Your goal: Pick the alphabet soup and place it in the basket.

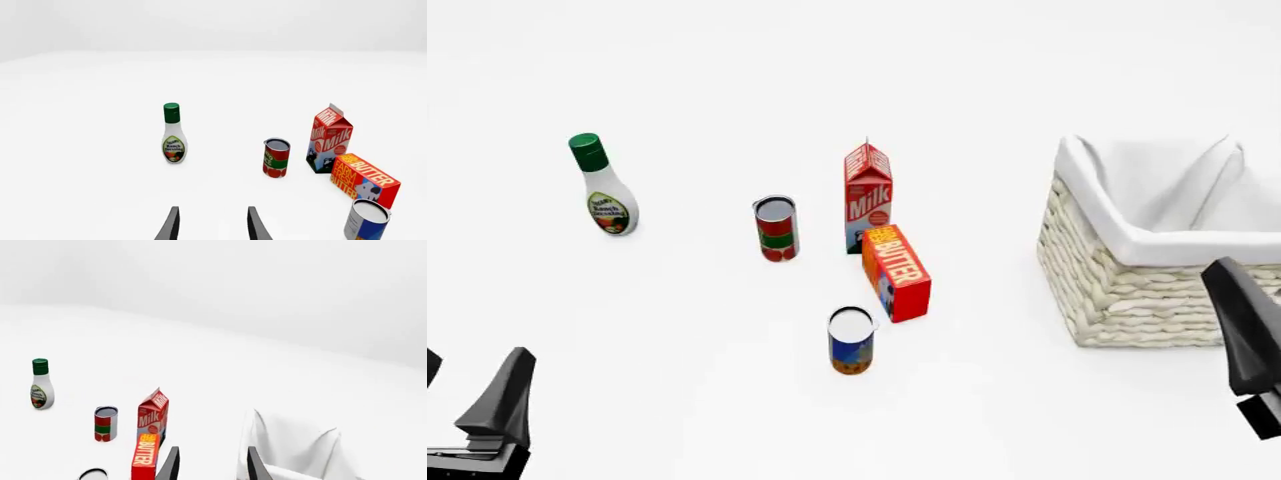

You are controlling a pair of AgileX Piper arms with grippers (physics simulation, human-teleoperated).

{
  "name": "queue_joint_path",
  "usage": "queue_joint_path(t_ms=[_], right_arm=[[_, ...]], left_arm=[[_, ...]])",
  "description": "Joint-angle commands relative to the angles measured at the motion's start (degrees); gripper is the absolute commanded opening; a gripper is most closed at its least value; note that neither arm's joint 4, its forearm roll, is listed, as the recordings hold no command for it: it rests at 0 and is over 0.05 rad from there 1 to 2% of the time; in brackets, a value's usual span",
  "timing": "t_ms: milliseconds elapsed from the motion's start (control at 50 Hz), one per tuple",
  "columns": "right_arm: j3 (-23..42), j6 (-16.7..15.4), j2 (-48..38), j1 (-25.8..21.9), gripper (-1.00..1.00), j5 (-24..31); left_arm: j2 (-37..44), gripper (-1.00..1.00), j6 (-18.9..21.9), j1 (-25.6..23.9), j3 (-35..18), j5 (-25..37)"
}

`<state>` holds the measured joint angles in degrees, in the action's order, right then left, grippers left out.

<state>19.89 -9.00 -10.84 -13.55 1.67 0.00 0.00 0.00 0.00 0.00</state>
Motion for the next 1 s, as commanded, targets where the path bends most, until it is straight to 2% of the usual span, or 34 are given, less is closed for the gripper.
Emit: queue_joint_path(t_ms=[20,280,440,480,500,540,860,900,1000], right_arm=[[5.45,-1.98,-5.51,-8.11,1.0,-2.44],[7.83,-2.61,-11.3,-15.28,1.0,-5.95],[9.58,-4.85,-16.53,-20.72,1.0,-8.85],[10.41,-3.65,-18.33,-21.93,1.0,-9.1],[11.02,-2.89,-19.2,-22.14,1.0,-9.05],[11.06,-3.83,-19.96,-22.88,1.0,-10.14],[12.01,-3.9,-26.55,-27.18,1.0,-14.22],[12.64,-2.51,-27.89,-27.46,1.0,-14.16],[12.59,-2.58,-30.43,-27.83,1.0,-16.1]], left_arm=[[0.0,1.0,0.0,0.0,0.0,0.0],[0.0,1.0,0.0,0.0,0.0,0.0],[0.0,1.0,0.0,0.0,0.0,0.0],[0.0,1.0,0.0,0.0,0.0,0.0],[0.0,1.0,0.0,0.0,0.0,0.0],[0.0,1.0,0.0,0.0,0.0,0.0],[0.0,1.0,0.0,0.0,0.0,0.0],[0.0,1.0,0.0,0.0,0.0,0.0],[0.0,1.0,0.0,0.0,0.0,0.0]])
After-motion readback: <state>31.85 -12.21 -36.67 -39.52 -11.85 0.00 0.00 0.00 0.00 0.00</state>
